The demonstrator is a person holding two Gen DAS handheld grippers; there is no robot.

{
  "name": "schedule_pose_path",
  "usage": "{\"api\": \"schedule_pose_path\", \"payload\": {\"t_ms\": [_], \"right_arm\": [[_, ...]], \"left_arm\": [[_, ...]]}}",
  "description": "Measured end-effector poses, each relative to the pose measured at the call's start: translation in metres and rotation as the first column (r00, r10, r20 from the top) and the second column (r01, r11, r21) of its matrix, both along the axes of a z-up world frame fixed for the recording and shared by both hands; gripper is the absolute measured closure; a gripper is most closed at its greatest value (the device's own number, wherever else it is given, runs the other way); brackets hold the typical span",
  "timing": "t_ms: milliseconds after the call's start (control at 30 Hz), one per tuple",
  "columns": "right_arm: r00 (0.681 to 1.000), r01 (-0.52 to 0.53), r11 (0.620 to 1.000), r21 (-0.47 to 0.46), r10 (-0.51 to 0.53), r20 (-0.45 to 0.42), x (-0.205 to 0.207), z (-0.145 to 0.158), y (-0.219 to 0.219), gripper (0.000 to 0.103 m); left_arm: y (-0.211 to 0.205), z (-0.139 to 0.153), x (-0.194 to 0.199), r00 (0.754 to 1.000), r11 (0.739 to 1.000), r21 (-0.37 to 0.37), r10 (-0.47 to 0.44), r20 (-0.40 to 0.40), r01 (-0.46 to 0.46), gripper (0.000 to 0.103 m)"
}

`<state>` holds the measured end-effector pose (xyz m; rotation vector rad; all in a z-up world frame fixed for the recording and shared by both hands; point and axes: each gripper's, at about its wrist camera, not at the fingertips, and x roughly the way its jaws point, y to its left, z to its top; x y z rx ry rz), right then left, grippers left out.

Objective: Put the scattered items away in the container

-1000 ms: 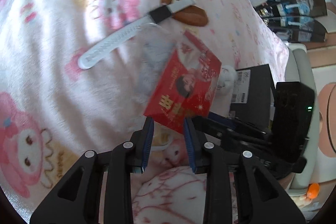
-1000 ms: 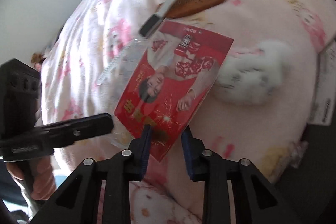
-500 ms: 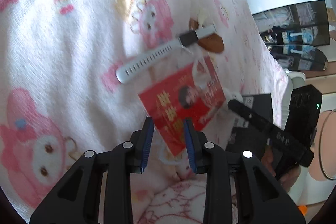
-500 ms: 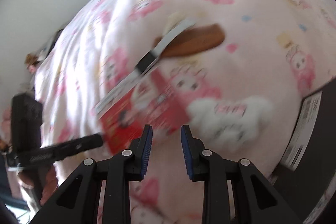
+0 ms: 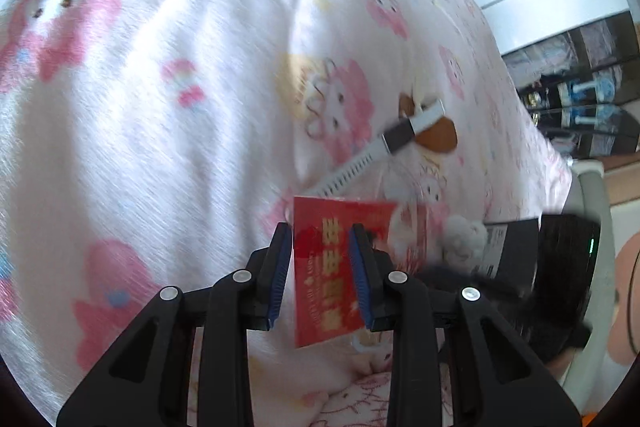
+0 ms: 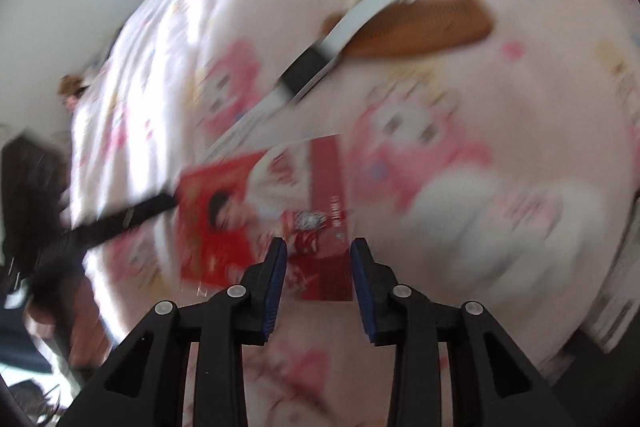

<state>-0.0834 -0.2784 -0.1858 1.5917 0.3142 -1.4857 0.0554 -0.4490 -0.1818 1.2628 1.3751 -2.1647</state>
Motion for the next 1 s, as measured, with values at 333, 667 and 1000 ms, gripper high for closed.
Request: {"api": "schedule_pose_path", "payload": {"t_ms": [333,667,1000], "right_arm": [[0.997,0.007,1.000,-0.022,-0.008,-0.075,0.003,-0.004,-0.009,0.072],[0.990,0.056,0.982,-0.179,-0.077,-0.116,0.014,0.063,0.028,0.072],[0.950,0.199,0.930,-0.310,-0.261,-0.172,0.028,0.148,0.151,0.072]], "left_arm": [[0.016,-0.016,0.015,0.999,0.999,0.041,-0.027,0.023,0.026,0.074],[0.047,0.065,0.016,0.991,0.994,-0.071,-0.084,-0.106,0.077,0.074],[0.145,0.153,-0.021,0.931,0.948,-0.178,-0.299,-0.210,0.265,0.074]]}}
